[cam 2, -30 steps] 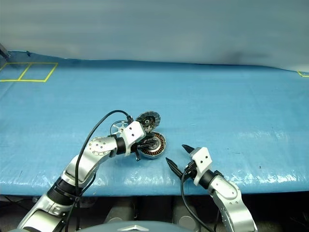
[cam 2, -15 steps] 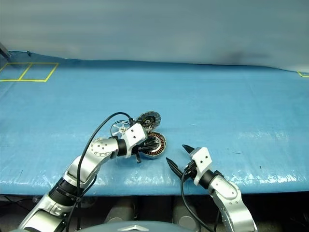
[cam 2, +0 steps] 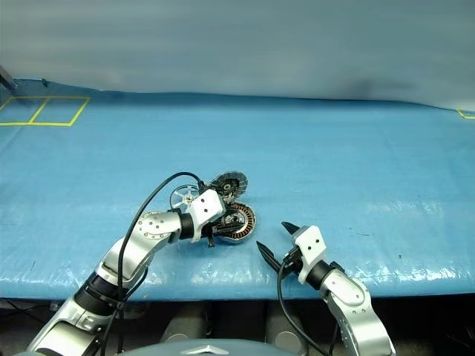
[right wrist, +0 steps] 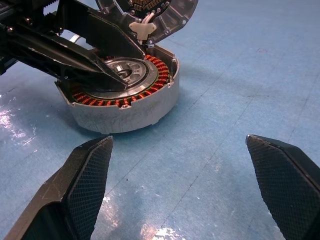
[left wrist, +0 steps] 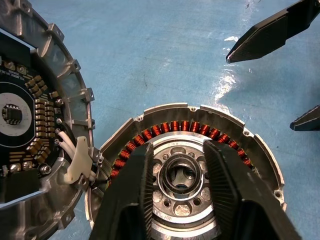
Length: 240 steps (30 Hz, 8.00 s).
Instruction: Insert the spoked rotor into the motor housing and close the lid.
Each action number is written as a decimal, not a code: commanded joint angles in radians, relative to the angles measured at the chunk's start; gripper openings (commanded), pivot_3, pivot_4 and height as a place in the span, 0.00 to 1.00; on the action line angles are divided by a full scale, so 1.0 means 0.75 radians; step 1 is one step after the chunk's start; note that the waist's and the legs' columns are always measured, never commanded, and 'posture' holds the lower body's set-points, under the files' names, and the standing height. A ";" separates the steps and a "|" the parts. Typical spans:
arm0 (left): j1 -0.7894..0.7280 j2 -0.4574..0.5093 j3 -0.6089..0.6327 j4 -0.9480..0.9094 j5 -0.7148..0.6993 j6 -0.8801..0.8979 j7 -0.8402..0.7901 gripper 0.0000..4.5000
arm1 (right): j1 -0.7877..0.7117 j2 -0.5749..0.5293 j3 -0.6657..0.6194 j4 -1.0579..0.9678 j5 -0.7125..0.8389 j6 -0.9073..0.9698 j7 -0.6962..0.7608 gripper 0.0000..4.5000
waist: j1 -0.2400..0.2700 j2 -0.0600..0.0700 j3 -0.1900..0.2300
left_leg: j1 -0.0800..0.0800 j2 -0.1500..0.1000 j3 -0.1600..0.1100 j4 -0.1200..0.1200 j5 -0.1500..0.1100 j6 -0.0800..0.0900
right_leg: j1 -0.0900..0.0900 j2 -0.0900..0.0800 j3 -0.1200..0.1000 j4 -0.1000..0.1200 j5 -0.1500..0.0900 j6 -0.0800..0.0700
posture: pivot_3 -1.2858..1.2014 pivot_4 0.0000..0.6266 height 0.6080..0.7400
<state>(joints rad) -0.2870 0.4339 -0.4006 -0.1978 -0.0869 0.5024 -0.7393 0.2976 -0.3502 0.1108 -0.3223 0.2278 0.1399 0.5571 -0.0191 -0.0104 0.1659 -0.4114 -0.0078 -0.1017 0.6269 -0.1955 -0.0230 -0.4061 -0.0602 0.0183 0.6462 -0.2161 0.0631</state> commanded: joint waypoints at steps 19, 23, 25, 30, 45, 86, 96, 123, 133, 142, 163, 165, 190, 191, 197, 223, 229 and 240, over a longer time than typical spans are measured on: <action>0.077 0.039 0.168 -0.245 -0.174 0.024 -0.029 0.37 | -0.017 0.003 0.008 -0.017 -0.013 0.011 -0.015 1.00 | -0.002 0.000 0.000 | 0.000 0.000 0.000 0.000 0.000 0.000 | 0.000 0.000 0.000 0.001 0.000 0.000 | 0.52 0.24 1.00; 0.120 0.076 0.208 -0.284 -0.213 0.030 -0.044 0.07 | -0.024 0.004 0.009 -0.016 -0.012 0.017 -0.015 1.00 | -0.001 0.000 0.000 | 0.000 0.000 0.000 0.000 0.000 0.000 | -0.001 0.000 0.000 0.000 0.000 0.000 | 0.52 0.24 1.00; 0.144 0.087 0.223 -0.290 -0.216 0.022 -0.040 0.01 | -0.025 0.004 0.012 -0.013 -0.014 0.019 -0.016 1.00 | -0.001 0.000 0.000 | 0.000 0.000 0.000 0.000 0.000 0.000 | 0.000 0.000 0.000 0.000 0.000 0.000 | 0.52 0.24 1.00; 0.148 0.096 0.206 -0.254 -0.199 0.016 -0.029 0.01 | -0.031 0.006 0.017 -0.008 -0.018 0.024 -0.017 1.00 | 0.000 0.000 0.000 | 0.000 0.000 0.000 0.000 0.000 0.000 | 0.000 0.000 0.000 0.000 0.000 0.000 | 0.52 0.24 1.00; 0.033 0.017 0.060 -0.099 -0.059 0.044 0.042 0.01 | -0.014 0.004 0.011 -0.022 -0.024 0.025 -0.038 1.00 | -0.001 0.000 0.000 | 0.000 0.000 0.000 0.000 0.000 0.000 | -0.001 0.000 0.000 0.001 0.000 0.000 | 0.52 0.24 1.00; 0.003 0.011 -0.003 -0.063 -0.045 0.087 -0.035 0.01 | -0.010 0.004 0.022 -0.019 -0.032 -0.009 -0.009 1.00 | -0.001 0.000 0.000 | 0.000 0.000 0.000 0.000 0.000 0.000 | 0.000 0.000 0.000 0.001 0.000 0.000 | 0.52 0.24 1.00; 0.035 -0.037 0.078 -0.112 -0.125 0.065 -0.016 0.01 | -0.014 0.002 0.031 -0.014 -0.030 -0.008 -0.012 1.00 | -0.001 0.000 0.000 | 0.000 0.000 0.000 0.001 0.000 0.000 | 0.000 0.000 0.000 0.001 0.000 0.000 | 0.52 0.24 1.00; 0.432 0.297 0.592 -0.522 -0.554 0.200 -0.061 0.01 | -0.051 -0.007 0.043 0.015 -0.026 0.005 0.016 1.00 | 0.000 0.001 0.000 | -0.001 0.001 0.000 0.000 0.000 0.000 | -0.001 0.000 0.001 0.000 0.000 0.000 | 0.52 0.24 1.00; 0.297 0.312 0.460 -0.461 -0.507 0.190 -0.077 0.01 | -0.041 -0.006 0.045 0.010 -0.036 0.009 0.005 1.00 | 0.003 0.001 0.000 | 0.000 0.000 0.000 0.000 0.000 0.000 | -0.001 0.000 0.000 0.000 0.000 0.000 | 0.52 0.24 1.00; 0.055 0.625 0.370 -0.280 -0.410 0.131 -0.384 0.09 | -0.043 0.000 0.045 0.016 -0.040 0.005 -0.010 1.00 | -0.005 0.001 0.001 | -0.001 0.001 0.002 -0.001 0.000 0.000 | -0.004 0.001 0.001 0.000 0.000 0.000 | 0.52 0.24 1.00; -0.906 0.560 -0.232 0.602 0.392 -0.671 -0.994 0.64 | -0.095 0.035 0.062 0.069 -0.061 -0.013 -0.018 1.00 | -0.011 -0.001 0.002 | -0.003 0.001 0.003 -0.001 0.000 0.001 | -0.004 0.003 0.004 0.000 0.000 0.001 | 0.52 0.24 1.00; -0.952 0.516 -0.278 0.668 0.451 -0.751 -1.032 0.64 | -0.094 0.039 0.061 0.070 -0.063 -0.017 -0.022 1.00 | -0.012 -0.002 0.003 | -0.004 0.001 0.002 -0.001 0.000 0.001 | -0.005 0.004 0.004 0.000 0.001 0.001 | 0.52 0.24 1.00; -1.058 0.297 -0.462 0.785 0.708 -0.695 -1.167 0.64 | -0.092 0.026 0.059 0.061 -0.066 0.005 -0.013 1.00 | -0.023 -0.002 0.003 | -0.003 0.000 0.002 0.003 0.000 0.002 | -0.004 0.004 0.006 0.004 0.002 0.003 | 0.52 0.24 1.00; -1.055 0.295 -0.465 0.776 0.722 -0.679 -1.167 0.64 | -0.093 0.024 0.058 0.059 -0.066 0.008 -0.011 1.00 | -0.023 -0.002 0.003 | -0.003 0.001 0.002 0.003 0.000 0.002 | -0.004 0.004 0.006 0.005 0.002 0.003 | 0.52 0.24 1.00; -1.024 0.286 -0.464 0.706 0.784 -0.608 -1.167 0.64 | -0.090 0.001 0.059 0.038 -0.057 0.039 0.008 1.00 | -0.023 -0.002 0.003 | -0.003 0.000 0.002 0.003 0.001 0.003 | -0.004 0.005 0.006 0.005 0.002 0.003 | 0.52 0.24 1.00; -0.953 0.200 -0.454 0.706 0.970 -0.512 -1.082 0.64 | -0.091 -0.039 0.070 -0.019 -0.047 0.118 0.039 1.00 | -0.023 -0.002 0.003 | -0.002 0.000 0.002 0.005 0.001 0.003 | -0.004 0.005 0.006 0.009 0.002 0.003 | 0.52 0.24 1.00; -0.990 0.192 -0.443 0.740 0.978 -0.515 -1.059 0.64 | -0.087 -0.033 0.071 -0.014 -0.050 0.116 0.032 1.00 | -0.022 -0.002 0.003 | -0.002 0.000 0.002 0.007 0.001 0.003 | -0.005 0.005 0.007 0.014 0.000 0.001 | 0.52 0.24 1.00; -0.973 0.208 -0.429 0.720 0.966 -0.510 -1.071 0.64 | -0.105 -0.022 0.078 0.007 -0.053 0.113 0.029 1.00 | -0.023 -0.002 0.003 | -0.001 0.000 0.001 0.008 0.001 0.004 | -0.006 0.005 0.006 0.018 -0.001 -0.001 | 0.52 0.24 1.00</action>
<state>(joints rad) -1.0034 0.5837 -0.7548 0.3582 0.6464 0.1219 -1.5352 0.2267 -0.3702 0.1690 -0.2889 0.1813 0.2289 0.5799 -0.0361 -0.0119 0.1680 -0.4119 -0.0075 -0.1006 0.6330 -0.1945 -0.0203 -0.4104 -0.0567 0.0231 0.6597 -0.2168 0.0624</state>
